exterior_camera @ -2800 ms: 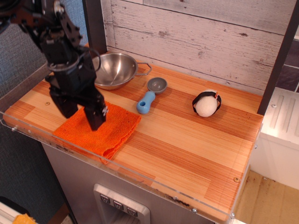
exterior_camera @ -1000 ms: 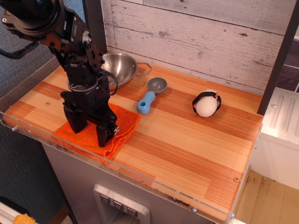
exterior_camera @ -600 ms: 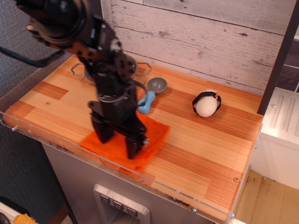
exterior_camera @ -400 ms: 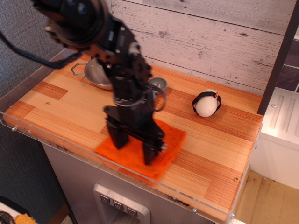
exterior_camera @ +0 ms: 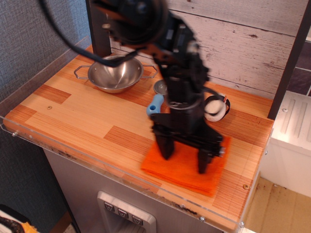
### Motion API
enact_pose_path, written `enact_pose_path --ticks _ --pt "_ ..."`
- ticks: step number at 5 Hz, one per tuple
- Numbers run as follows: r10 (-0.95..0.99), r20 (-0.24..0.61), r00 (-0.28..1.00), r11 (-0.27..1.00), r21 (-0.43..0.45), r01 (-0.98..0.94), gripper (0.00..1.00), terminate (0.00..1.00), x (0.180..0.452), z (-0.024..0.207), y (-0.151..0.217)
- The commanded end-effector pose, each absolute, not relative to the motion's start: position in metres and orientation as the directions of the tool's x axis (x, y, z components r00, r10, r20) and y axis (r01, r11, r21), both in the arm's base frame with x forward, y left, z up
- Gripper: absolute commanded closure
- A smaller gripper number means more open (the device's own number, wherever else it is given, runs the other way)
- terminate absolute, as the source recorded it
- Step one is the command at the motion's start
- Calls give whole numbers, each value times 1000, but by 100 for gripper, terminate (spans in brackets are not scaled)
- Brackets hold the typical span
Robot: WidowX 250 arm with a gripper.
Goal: Move the orange cloth to the near edge of the table
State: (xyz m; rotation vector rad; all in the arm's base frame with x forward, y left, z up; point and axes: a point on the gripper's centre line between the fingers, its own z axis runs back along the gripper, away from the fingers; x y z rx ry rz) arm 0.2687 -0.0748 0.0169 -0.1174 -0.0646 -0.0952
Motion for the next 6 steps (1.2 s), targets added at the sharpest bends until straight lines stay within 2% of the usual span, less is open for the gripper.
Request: enact_pose_path --ticks 1,4,5,6 --pt "-154 97 983 984 -72 162 0 0 277 24 -96" --pt "-97 236 967 993 -40 110 0 0 276 84 -87" --pt "-107 233 967 993 -29 117 0 0 272 99 -81" --pt "-95 198 976 994 -36 104 0 0 270 103 -66"
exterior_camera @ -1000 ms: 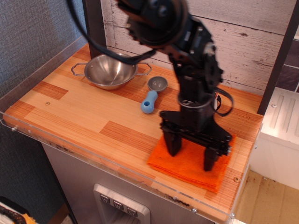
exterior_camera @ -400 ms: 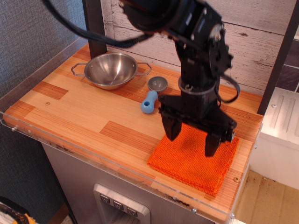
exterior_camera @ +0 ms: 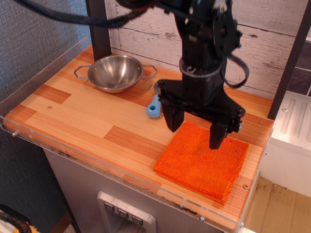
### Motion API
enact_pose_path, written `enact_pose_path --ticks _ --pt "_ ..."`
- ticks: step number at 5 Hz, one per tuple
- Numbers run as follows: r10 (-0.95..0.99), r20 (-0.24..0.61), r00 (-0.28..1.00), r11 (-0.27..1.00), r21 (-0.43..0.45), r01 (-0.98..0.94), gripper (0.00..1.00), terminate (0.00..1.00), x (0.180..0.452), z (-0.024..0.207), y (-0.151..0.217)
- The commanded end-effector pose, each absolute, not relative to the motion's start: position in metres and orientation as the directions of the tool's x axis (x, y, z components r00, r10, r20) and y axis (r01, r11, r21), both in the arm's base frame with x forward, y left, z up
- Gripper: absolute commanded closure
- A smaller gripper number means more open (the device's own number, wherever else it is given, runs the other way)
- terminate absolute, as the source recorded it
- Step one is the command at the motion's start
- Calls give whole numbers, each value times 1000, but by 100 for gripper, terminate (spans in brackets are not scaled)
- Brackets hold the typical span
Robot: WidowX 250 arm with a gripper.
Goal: Move the orange cloth to the near edge of the table
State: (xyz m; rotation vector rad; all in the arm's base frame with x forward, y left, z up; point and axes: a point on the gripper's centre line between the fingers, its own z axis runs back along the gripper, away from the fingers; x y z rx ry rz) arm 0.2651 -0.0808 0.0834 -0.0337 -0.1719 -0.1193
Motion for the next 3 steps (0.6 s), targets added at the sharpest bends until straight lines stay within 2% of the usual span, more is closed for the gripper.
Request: enact_pose_path --ticks 1,2,3 --pt "-82 177 981 994 -54 93 0 0 271 98 -58" --pt "-82 177 981 994 -54 93 0 0 271 98 -58" --pt "-82 177 981 994 -54 93 0 100 271 98 -58"
